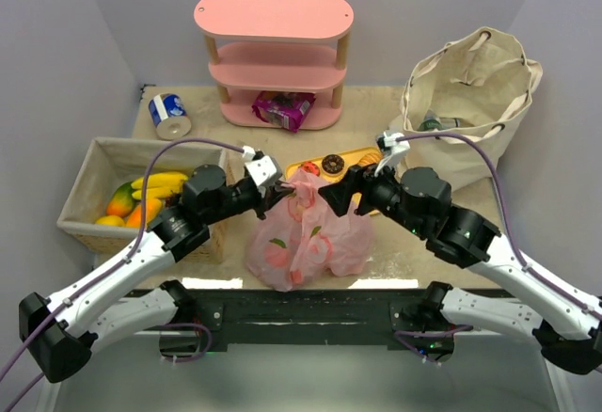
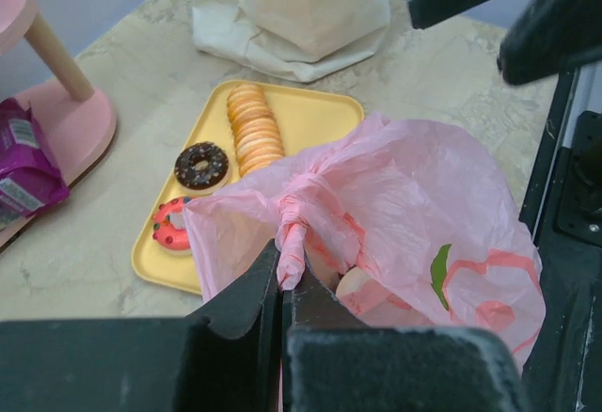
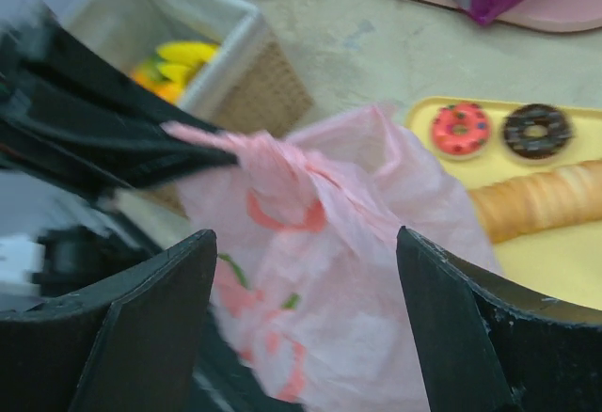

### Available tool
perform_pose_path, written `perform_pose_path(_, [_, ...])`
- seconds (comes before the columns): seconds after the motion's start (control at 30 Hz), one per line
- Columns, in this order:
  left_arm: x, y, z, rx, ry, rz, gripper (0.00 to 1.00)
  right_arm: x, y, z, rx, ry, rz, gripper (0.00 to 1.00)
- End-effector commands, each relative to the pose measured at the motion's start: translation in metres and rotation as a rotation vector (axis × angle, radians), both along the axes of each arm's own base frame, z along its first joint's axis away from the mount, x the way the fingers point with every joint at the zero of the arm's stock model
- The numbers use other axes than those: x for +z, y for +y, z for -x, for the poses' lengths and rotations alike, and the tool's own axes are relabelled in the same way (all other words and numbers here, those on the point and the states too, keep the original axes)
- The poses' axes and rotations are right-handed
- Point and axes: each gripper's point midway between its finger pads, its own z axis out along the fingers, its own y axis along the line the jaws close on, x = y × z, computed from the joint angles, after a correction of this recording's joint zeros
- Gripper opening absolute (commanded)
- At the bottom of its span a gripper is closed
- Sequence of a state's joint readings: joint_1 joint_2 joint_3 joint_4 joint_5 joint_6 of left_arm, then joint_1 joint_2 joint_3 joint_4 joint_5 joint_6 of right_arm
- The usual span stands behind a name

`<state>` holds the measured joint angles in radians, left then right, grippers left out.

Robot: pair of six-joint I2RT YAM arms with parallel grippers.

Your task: Place the mixed food into the grocery bags and tie them

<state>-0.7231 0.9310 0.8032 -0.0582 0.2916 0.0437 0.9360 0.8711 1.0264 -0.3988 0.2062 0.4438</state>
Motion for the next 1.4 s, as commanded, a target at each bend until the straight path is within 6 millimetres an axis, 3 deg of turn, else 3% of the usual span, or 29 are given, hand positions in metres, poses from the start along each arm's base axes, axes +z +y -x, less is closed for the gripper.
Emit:
perform_pose_path(0.0, [0.021, -0.007, 0.014, -0.061, -0.115, 0.068, 0.00, 0.040, 0.034, 0.016, 0.020, 0.242, -0.400, 0.80])
perform_pose_path(0.03, [0.020, -0.007, 0.016, -0.070, -0.119, 0.062, 0.00, 0.030, 0.047, 0.021, 0.024, 0.371, -0.471, 0.78])
perform_pose_path(0.1, [0.015, -0.006, 0.018, -0.086, -0.143, 0.040, 0.00, 0.030, 0.059, 0.021, 0.019, 0.483, -0.597, 0.76])
perform_pose_path(0.13, [0.014, -0.006, 0.019, -0.091, -0.149, 0.035, 0.00, 0.010, 0.064, 0.020, 0.001, 0.538, -0.601, 0.75])
perform_pose_path(0.2, [0.011, -0.005, 0.019, -0.083, -0.160, 0.030, 0.00, 0.010, 0.069, 0.018, 0.001, 0.573, -0.693, 0.75])
perform_pose_path(0.27, [0.009, -0.008, 0.022, -0.089, -0.162, 0.020, 0.00, -0.004, 0.072, 0.015, -0.030, 0.626, -0.719, 0.73])
perform_pose_path(0.57, [0.006, -0.011, 0.021, -0.081, -0.171, 0.005, 0.00, -0.005, 0.071, 0.000, -0.124, 0.636, -0.754, 0.71])
perform_pose_path(0.7, [0.005, -0.012, 0.024, -0.086, -0.172, 0.001, 0.00, -0.012, 0.076, -0.003, -0.133, 0.665, -0.781, 0.71])
perform_pose_path(1.0, [0.006, -0.017, 0.035, -0.125, -0.185, 0.007, 0.00, -0.033, 0.063, -0.021, -0.272, 0.612, -0.725, 0.66])
perform_pose_path(1.37, [0.002, -0.023, 0.041, -0.150, -0.181, 0.002, 0.00, -0.050, 0.073, -0.028, -0.291, 0.612, -0.677, 0.65])
